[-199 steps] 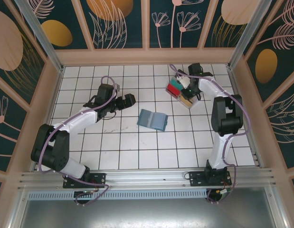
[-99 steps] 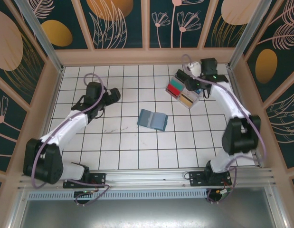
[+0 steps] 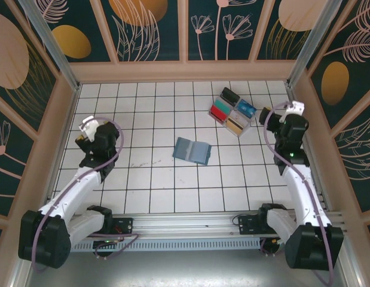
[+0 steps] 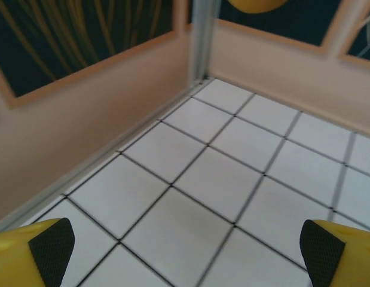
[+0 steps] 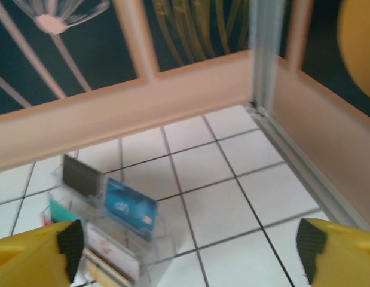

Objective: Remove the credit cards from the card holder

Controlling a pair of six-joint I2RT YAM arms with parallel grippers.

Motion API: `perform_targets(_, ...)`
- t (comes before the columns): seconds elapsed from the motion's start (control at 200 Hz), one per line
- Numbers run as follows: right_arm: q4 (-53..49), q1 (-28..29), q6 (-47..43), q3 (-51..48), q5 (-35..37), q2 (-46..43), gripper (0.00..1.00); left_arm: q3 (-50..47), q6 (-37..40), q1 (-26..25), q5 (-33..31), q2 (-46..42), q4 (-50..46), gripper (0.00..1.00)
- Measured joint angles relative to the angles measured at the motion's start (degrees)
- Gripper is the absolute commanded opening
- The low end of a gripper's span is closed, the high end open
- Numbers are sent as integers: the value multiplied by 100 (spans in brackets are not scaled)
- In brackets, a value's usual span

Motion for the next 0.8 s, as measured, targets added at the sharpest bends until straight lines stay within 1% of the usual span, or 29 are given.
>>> perform_targets(0.08,442,-9,256,-656,354,-138,99,-514,181,72,-184,-35,570,99)
perform_targets(0.165,1005,-9,417,-1379,706,-223,99,-887,354,232,-223,2,1104,99)
perform_targets(0.345,2352,131,380,-2557,1285,-181,99,-1333,863,511,13,376,2452,99)
perform_targets(0.44,2754,212,280,-2708,1436,-61,99,-1447,1062,516,153,487,2868,99)
perform_targets(0.5,3233,328,136,-2717,1591,240,99,-1635,1292,570,474,577,3519,99)
perform_targets(0.596,3799,584,-48,-2750,1609,846,99,-1989,1532,654,964,774,4380,99)
perform_targets(0.801,4750,763,-380,-2771,1530,1731,99,-2457,1738,876,1810,1340,5794,99)
